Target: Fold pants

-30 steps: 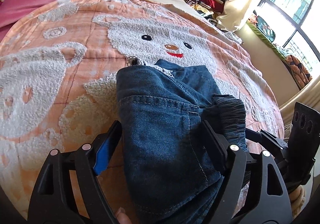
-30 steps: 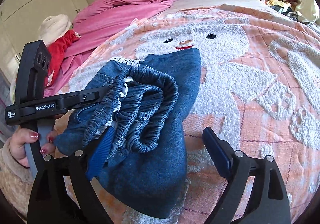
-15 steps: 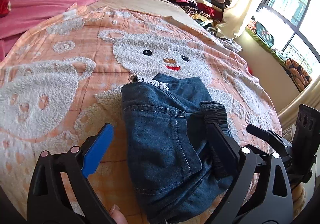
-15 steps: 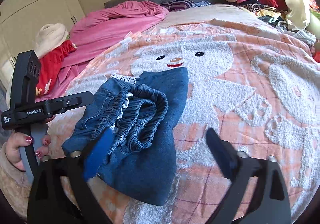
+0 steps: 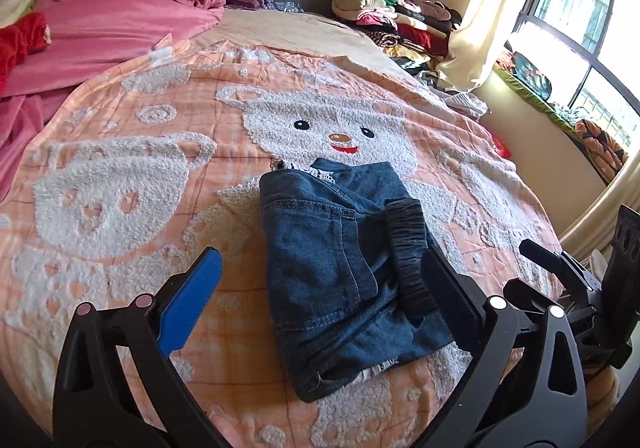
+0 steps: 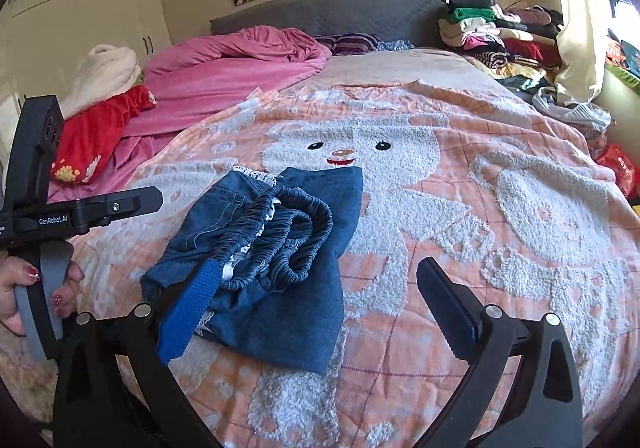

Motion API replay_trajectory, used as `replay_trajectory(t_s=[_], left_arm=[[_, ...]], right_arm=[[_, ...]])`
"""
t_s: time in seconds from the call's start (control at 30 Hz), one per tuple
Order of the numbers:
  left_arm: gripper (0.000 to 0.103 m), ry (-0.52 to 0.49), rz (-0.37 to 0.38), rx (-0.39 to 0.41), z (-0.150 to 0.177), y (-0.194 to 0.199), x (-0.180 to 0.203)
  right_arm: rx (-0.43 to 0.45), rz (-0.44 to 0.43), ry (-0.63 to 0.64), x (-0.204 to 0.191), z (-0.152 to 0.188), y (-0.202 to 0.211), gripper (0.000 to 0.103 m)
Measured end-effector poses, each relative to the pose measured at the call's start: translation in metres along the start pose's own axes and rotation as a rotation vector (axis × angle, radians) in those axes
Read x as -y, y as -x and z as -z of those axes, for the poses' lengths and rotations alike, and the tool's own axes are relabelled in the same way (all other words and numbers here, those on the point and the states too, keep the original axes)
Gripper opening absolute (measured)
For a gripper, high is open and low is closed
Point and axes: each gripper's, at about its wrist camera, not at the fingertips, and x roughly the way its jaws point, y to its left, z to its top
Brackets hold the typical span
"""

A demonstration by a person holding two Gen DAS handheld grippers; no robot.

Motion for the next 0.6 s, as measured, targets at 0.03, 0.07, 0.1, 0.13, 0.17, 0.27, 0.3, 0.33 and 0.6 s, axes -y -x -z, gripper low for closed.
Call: replay_trajectory(t_s=[0.03,0.07,0.1,0.13,0.17,0.27,0.3,0.33,0.6], left_arm=[[0.093,0.002,-0.004,0.004,0.004,0.004,0.001],[0.093,0.004,-0.004,0.008,0.009,0.009,0.003],[0.093,0.003,-0.002,0.01,0.014,0.012,0.005],[0.093,0.0,-0.006,0.014,0.021,0.017,0.007],[0.093,-0.006,-0.013,0.015,0.026,0.02,0.009],[0.093,-0.022,-0.05,0.022,0.043,0.029,0.013],[0.093,-0.021,-0.058,0.023,0.049,0.031,0.014],[0.093,-0.016,-0.063,0.025,0.055,0.033,0.015],[0.093,-0.019,-0.083,0.007,0.089,0.043,0.02]], right_arm=[[0.005,0.009,0.004,-0.002,0.002,0.003,0.099],[0.009,0.018,0.007,-0.004,0.004,0.007,0.099],[0.007,0.026,0.015,-0.006,0.007,0.01,0.099],[0.007,0.034,0.023,-0.008,0.01,0.012,0.099],[0.009,0.043,0.03,-0.01,0.014,0.015,0.099],[0.003,0.064,0.048,-0.015,0.025,0.021,0.099],[-0.003,0.066,0.046,-0.016,0.03,0.023,0.099],[-0.005,0.067,0.045,-0.018,0.035,0.024,0.099],[-0.023,0.104,0.033,-0.023,0.06,0.03,0.099]])
